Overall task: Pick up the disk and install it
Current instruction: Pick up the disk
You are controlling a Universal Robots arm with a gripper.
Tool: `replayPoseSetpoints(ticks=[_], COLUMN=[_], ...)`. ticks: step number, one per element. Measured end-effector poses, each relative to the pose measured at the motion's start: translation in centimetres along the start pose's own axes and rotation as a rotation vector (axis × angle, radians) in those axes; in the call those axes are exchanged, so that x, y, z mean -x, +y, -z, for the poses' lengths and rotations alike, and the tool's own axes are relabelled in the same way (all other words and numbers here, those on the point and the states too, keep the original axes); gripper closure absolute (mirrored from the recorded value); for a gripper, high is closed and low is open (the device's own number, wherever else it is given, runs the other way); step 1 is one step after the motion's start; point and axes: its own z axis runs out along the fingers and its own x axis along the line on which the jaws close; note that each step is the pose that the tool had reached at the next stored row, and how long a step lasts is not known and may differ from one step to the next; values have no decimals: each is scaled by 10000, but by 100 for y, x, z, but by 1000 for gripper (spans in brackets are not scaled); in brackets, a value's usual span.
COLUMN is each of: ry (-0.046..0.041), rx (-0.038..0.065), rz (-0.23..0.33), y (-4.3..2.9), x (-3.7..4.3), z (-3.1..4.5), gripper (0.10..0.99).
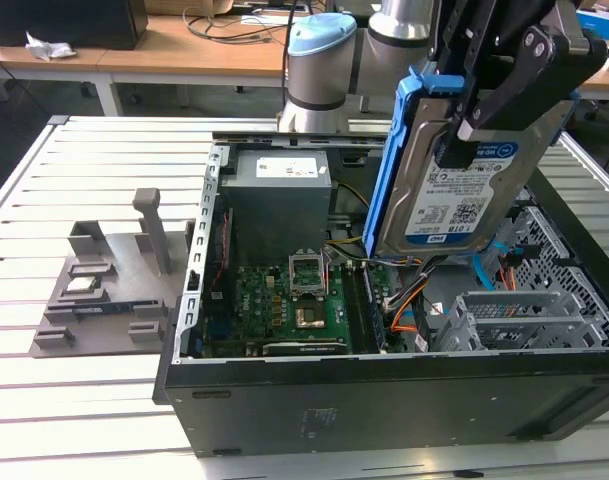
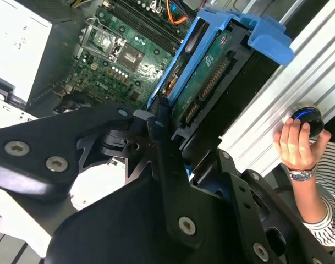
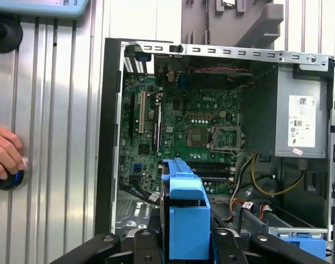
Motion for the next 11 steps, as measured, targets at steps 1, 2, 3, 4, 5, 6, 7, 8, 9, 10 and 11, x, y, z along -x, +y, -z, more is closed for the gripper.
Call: replayPoseSetpoints(ticks=[1, 2, 3, 4, 5, 6, 7, 8, 9, 10, 11], ry=[0, 0, 0, 1, 0, 0, 0, 0, 0, 0, 0], rx=[0, 0, 0, 0, 0, 0, 0, 0, 0, 0, 0], rz=[0, 0, 0, 0, 0, 0, -1, -1, -1, 0, 0], y=[1, 2, 2, 3, 3, 4, 4, 4, 4, 4, 5], x=[-29, -62, -85, -98, -110, -137, -149, -160, -170, -182, -204], z=[-6, -13, -17, -20, -22, -27, -30, -31, -33, -36, -42], gripper=[718, 718, 718, 718, 718, 718, 718, 718, 718, 718, 718])
